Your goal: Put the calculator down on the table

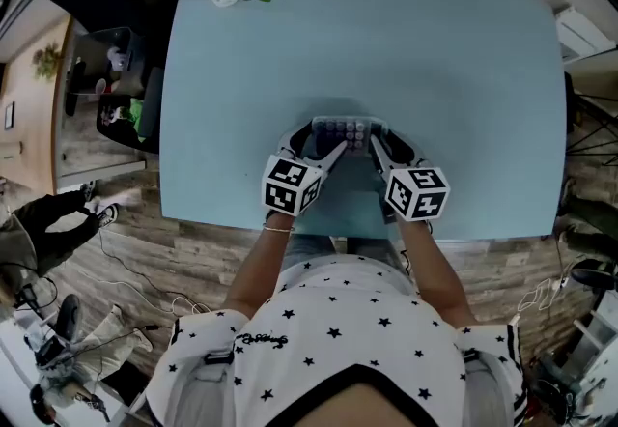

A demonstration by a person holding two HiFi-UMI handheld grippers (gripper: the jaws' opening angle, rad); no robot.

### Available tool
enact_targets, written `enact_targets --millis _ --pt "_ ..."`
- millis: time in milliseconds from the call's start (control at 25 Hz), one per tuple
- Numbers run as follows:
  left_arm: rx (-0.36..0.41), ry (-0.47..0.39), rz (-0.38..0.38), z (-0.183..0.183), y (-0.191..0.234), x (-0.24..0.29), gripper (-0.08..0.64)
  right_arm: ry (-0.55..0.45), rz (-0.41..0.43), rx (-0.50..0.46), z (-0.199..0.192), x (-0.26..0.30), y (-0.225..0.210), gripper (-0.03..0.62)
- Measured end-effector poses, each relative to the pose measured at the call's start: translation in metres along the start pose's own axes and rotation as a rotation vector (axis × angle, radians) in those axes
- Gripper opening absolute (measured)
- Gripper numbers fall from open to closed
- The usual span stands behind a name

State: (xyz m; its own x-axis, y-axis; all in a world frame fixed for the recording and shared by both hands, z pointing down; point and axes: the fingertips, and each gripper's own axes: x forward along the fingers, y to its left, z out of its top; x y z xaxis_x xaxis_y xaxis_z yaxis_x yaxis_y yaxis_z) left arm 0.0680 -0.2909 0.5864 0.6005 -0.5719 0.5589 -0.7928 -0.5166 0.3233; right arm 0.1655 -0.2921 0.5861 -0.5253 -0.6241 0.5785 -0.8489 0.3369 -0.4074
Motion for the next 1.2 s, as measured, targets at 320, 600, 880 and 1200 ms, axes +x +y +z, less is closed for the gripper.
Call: enact_targets --millis 320,600,880,1200 --pt "-0.015 0.025 0.034 0.000 0.006 0.003 0.324 0.014 -0.028 -0.033 0.000 0.005 -0.001 0.110" --pt "-0.014 0.027 0.047 0.001 0.008 0.005 0.324 0.017 -0.044 -0.058 0.001 0.008 -0.002 0.117" --pt "-0.041 0.045 0.059 0.000 0.011 0.007 0.328 0.032 -0.073 -0.134 0.003 0.013 -0.004 0.130" --pt "-0.059 0.055 0.067 -0.001 0.012 0.010 0.331 0.039 -0.080 -0.167 0.002 0.015 -0.007 0.133"
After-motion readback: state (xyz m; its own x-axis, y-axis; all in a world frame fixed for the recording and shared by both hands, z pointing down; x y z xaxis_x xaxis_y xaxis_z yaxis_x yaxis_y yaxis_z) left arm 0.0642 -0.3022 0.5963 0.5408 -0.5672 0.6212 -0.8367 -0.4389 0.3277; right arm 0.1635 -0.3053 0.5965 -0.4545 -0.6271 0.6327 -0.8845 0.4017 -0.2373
